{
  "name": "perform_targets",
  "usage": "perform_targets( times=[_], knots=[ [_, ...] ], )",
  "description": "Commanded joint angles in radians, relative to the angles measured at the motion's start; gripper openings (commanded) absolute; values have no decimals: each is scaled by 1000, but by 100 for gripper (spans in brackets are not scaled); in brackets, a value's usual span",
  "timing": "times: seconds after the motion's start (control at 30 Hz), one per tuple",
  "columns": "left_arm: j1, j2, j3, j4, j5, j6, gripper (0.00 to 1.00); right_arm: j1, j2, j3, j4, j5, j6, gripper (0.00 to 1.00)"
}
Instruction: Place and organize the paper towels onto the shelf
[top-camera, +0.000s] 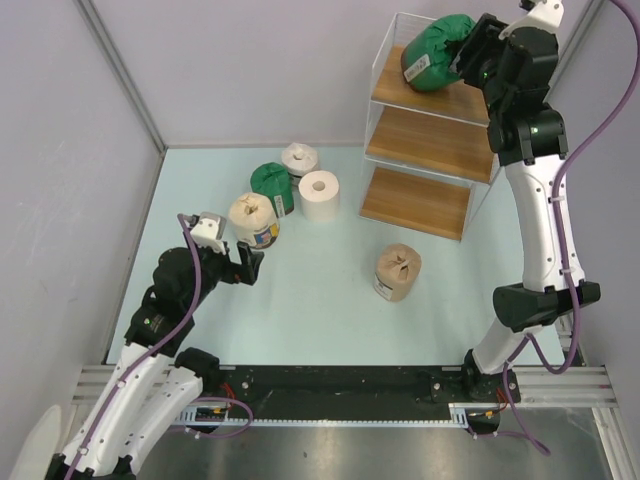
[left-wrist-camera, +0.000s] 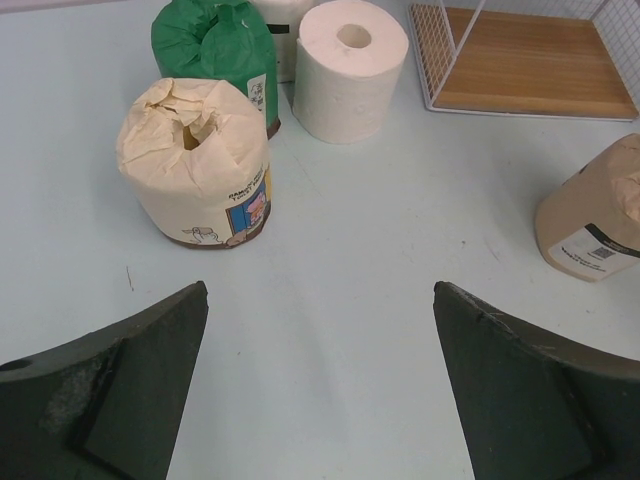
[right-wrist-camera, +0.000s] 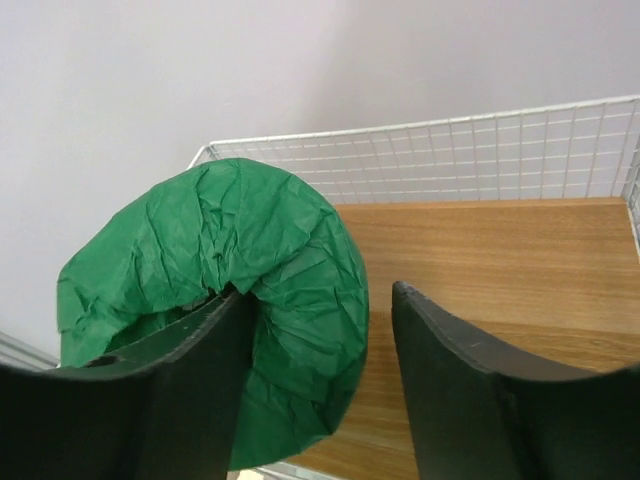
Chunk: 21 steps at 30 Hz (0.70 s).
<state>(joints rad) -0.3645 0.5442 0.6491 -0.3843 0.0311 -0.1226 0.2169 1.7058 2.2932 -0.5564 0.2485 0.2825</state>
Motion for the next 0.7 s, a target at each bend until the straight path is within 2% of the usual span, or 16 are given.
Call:
perform_targets(
  times=[0.0,0.2,0.4,0.5,0.57,0.67],
  knots=[
    [-10,0,-5,4,6,6,100,-24,23,72,32,-32,4,64],
    [-13,3,-3,2,3,8,100,-47,84,143,35,-60,38,67],
    [-13,8,-3,1,1,9,100,-53,94,143,82,-107,61,68],
    [-13,7,-3,-1,-3,9,100,-48,31,65,142,-155,64,70],
    [-14,5,-2,1,-7,8,100,-33,-65,-65,215,-170,58,71],
    [-14,-4,-2,2,-16,1,100,92,-203,-242,288,-106,-5,72]
  ],
)
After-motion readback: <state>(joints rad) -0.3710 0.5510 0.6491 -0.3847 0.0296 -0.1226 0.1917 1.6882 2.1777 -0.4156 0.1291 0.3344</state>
